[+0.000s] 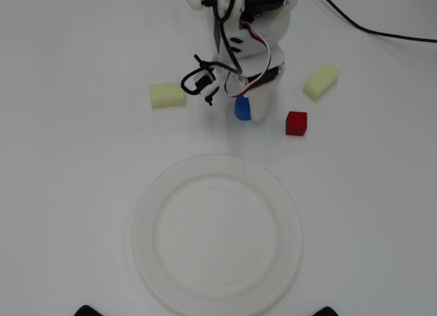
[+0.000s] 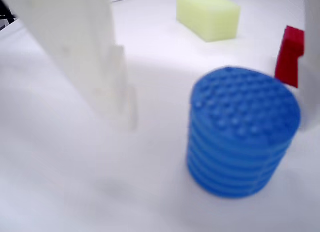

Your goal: Grasp a blue block and put it in the dish.

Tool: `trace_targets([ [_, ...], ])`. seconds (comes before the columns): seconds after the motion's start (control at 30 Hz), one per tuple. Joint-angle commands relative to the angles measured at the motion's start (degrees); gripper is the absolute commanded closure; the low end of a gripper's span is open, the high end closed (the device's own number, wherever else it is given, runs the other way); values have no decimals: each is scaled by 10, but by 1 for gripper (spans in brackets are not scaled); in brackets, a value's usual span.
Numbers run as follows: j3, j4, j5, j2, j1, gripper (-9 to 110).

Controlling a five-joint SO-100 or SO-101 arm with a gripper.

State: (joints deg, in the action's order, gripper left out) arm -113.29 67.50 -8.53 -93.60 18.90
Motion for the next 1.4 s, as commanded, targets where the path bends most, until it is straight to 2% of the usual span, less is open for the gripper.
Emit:
trace_targets([
  [0.0,47,-4,-9,21,0,78],
  [0.23,54,-21,-8,34,4,84],
  [0.43,58,-21,4,34,4,101],
  [0.57,58,-21,3,3,-10,101],
  [0.77,57,-47,-37,-134,-73,101],
  [0.87,55,-86,-67,-185,-110,101],
  [1.0,33,-204,-85,-216,-143,101],
  [1.17,57,-307,-102,-154,-145,101],
  [1.37,191,-308,-81,11,-132,101],
])
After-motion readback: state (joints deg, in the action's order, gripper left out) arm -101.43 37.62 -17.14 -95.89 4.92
